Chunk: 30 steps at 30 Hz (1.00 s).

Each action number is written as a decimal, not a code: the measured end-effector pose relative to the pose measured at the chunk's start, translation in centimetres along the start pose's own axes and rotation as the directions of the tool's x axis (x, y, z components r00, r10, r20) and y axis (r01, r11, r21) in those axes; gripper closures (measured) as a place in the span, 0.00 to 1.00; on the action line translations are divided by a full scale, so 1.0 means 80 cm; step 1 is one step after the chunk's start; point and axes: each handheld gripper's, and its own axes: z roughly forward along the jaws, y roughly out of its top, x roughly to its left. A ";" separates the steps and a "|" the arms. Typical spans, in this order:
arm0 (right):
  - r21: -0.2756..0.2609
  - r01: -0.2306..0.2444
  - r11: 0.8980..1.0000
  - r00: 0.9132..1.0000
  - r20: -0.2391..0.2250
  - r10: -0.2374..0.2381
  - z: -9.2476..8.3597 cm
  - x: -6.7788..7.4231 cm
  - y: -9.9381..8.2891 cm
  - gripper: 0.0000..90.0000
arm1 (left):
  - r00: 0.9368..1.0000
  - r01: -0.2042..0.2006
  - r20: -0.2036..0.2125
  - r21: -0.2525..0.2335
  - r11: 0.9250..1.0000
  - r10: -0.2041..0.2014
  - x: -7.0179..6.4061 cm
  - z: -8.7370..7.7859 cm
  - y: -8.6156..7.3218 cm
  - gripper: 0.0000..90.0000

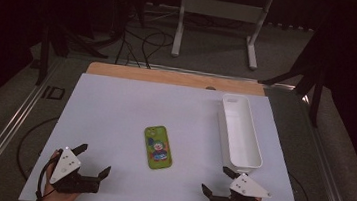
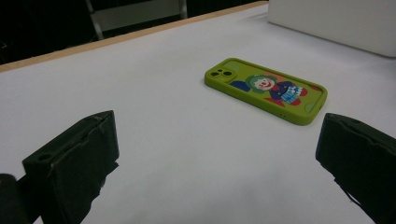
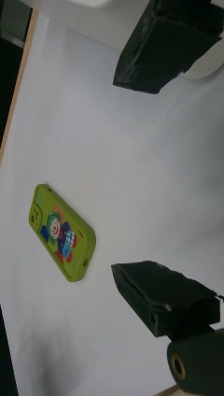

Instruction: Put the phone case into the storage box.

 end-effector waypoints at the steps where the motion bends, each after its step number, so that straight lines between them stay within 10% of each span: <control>1: 0.001 -0.006 1.000 1.000 0.000 0.006 0.001 0.000 0.000 0.11 | 1.000 0.000 0.000 0.000 1.000 0.000 0.000 0.000 0.000 0.00; 30: 0.030 -0.018 0.999 1.000 0.004 0.018 0.004 0.004 0.020 0.09 | 1.000 0.006 -0.020 -0.014 1.000 -0.006 0.000 -0.001 -0.002 0.00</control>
